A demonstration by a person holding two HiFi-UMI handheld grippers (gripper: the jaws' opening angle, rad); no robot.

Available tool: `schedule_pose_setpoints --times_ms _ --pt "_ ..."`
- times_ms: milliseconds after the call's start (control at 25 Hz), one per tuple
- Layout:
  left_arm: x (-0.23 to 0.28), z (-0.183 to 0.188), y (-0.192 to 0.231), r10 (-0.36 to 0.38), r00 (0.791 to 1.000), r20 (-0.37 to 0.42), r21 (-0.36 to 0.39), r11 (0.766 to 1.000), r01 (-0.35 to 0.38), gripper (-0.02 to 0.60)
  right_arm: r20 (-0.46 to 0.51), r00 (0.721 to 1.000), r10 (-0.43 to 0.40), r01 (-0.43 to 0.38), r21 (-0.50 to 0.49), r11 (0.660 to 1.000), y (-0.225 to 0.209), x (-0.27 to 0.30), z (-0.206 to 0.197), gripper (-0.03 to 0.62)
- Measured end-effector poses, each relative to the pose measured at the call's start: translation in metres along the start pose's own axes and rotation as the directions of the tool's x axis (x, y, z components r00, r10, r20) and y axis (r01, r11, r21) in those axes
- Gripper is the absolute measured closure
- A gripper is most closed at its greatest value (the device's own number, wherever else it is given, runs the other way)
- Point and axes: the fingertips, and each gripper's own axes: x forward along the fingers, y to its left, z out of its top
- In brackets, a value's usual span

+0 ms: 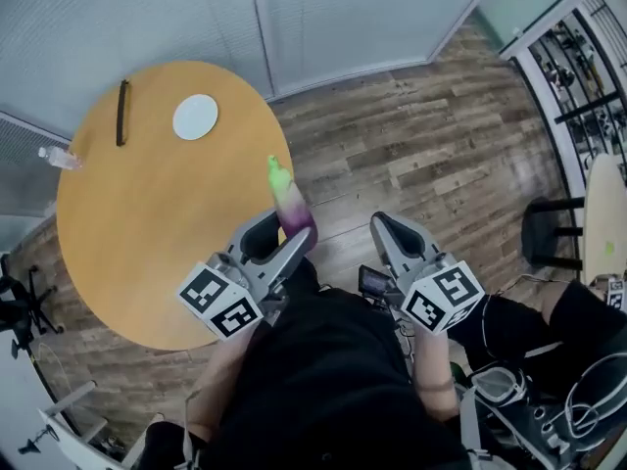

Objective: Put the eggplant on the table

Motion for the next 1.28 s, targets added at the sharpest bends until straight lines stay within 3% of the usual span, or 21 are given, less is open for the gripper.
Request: schedule_pose_setpoints --times_ms 240,400,520,680,840,1080,1280 --pt "-0.031 0.034 0.048 0.143 0.985 0.098 -0.002 0.99 -0.144 0.377 -0.064 0.98 0.187 -0.192 -0.094 0.977 0.042 0.076 0.026 0.577" --pt "-0.057 0.034 0.076 0.251 0.961 0.116 -0.041 0.968 -0.248 0.376 -0.132 0.946 0.296 -0.31 -0.102 0.945 0.068 0.112 0.022 0.577" --pt "-0.069 0.036 0.094 0.336 0.931 0.145 -0.078 0.941 -0.328 0.376 -0.189 0.906 0.379 -0.402 -0.104 0.909 0.079 0.14 0.021 0.577" --pt "-0.082 0.038 0.116 0.464 0.863 0.198 -0.133 0.885 -0.446 0.376 -0.28 0.823 0.494 -0.536 -0.096 0.839 0.091 0.184 0.019 0.577" --pt "-0.091 0.048 0.145 0.582 0.777 0.238 -0.196 0.813 -0.549 0.376 -0.368 0.726 0.581 -0.65 -0.092 0.754 0.104 0.232 0.027 0.577" --pt "-0.098 0.055 0.169 0.724 0.64 0.256 -0.288 0.689 -0.665 0.376 -0.444 0.603 0.663 -0.76 -0.067 0.647 0.114 0.281 0.04 0.577" --pt "-0.086 0.06 0.186 0.799 0.542 0.259 -0.307 0.6 -0.738 0.377 -0.492 0.514 0.702 -0.819 -0.039 0.573 0.107 0.306 0.042 0.577"
